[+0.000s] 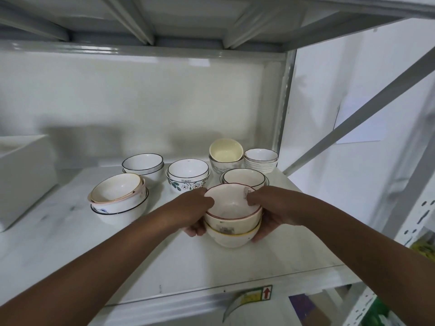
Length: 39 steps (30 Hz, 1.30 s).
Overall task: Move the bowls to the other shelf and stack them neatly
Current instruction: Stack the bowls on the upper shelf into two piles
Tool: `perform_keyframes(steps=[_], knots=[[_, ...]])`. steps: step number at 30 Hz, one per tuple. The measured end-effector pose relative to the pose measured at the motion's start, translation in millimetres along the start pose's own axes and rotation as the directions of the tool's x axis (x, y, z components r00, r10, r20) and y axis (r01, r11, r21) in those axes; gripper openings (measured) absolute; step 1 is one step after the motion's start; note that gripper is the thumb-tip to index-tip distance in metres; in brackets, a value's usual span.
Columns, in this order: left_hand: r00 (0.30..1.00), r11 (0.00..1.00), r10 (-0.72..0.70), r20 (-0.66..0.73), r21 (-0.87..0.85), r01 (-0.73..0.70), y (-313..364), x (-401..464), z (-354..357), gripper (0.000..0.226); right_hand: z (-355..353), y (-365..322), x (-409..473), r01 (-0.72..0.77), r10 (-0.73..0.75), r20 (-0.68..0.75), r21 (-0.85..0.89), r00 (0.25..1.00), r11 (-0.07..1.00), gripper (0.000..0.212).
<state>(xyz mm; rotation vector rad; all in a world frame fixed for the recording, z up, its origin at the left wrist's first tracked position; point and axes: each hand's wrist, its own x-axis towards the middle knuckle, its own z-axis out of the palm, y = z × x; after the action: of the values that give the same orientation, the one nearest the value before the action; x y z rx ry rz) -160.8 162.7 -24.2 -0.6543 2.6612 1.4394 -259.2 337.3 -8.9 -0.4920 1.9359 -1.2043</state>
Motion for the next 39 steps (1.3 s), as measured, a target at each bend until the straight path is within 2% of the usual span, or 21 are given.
perform_keyframes(steps=[5,12,16,21,31,34,39], knots=[[0.999,0.999,0.051,-0.015,0.008,-0.051,-0.6,-0.5,1.3,0.033,-1.1,4.9,2.3,0.02,-0.02,-0.009,0.012,1.0,1.0,0.032],[0.999,0.999,0.036,-0.022,-0.026,-0.037,-1.8,-4.1,1.4,0.031,1.4,4.1,0.3,-0.015,0.015,-0.015,0.027,1.0,1.0,0.032],[1.0,0.992,-0.009,0.02,-0.128,0.012,-1.0,-13.8,0.8,0.03,3.0,6.9,-2.7,-0.017,0.02,-0.045,0.066,0.999,0.998,0.029],[0.99,0.953,-0.094,0.104,-0.278,0.12,-4.2,-26.4,0.9,0.044,6.7,13.7,-6.0,0.005,0.003,-0.053,0.146,0.999,0.989,0.019],[0.999,0.925,-0.031,-0.019,-0.38,0.022,-16.5,-32.3,-5.2,0.04,25.9,12.6,5.4,0.015,0.0,-0.085,0.175,0.996,0.984,0.015],[0.999,0.901,-0.019,-0.044,-0.434,-0.002,-23.5,-33.3,-16.2,0.043,36.1,8.9,12.9,0.023,-0.006,-0.078,0.228,0.997,0.973,0.021],[0.993,0.923,-0.074,-0.095,-0.383,0.032,-32.8,-46.3,-45.6,0.043,56.3,-2.5,24.5,0.033,-0.019,-0.061,0.245,0.998,0.969,0.022]])
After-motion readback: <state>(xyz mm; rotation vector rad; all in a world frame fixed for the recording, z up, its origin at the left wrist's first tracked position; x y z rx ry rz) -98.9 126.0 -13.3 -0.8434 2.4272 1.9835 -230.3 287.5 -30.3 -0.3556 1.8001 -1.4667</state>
